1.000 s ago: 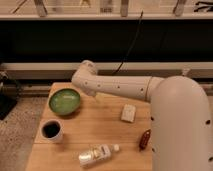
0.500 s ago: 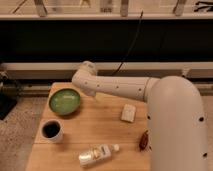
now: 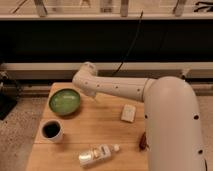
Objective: Pick up the ceramic bowl
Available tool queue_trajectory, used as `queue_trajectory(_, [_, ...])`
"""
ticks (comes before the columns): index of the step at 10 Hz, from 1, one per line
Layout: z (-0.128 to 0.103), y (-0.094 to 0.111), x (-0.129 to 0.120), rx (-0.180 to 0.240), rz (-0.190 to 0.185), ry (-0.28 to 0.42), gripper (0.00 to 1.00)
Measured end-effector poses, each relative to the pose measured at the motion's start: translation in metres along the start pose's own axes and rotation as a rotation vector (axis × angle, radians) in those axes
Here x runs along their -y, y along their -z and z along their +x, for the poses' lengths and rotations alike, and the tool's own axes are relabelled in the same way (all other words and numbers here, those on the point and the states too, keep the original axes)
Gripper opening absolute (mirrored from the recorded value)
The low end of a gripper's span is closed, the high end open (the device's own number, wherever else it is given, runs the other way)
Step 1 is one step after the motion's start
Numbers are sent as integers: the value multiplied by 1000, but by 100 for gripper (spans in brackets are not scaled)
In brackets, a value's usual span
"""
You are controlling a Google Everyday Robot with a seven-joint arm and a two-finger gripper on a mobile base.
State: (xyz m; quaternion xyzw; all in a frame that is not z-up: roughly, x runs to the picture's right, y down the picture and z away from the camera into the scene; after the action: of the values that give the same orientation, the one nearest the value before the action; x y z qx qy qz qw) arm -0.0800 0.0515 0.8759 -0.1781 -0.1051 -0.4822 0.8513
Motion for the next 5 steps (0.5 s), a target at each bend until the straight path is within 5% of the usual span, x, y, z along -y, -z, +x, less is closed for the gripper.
queue_trajectory(5, [-7, -21, 3, 36, -2, 47, 80])
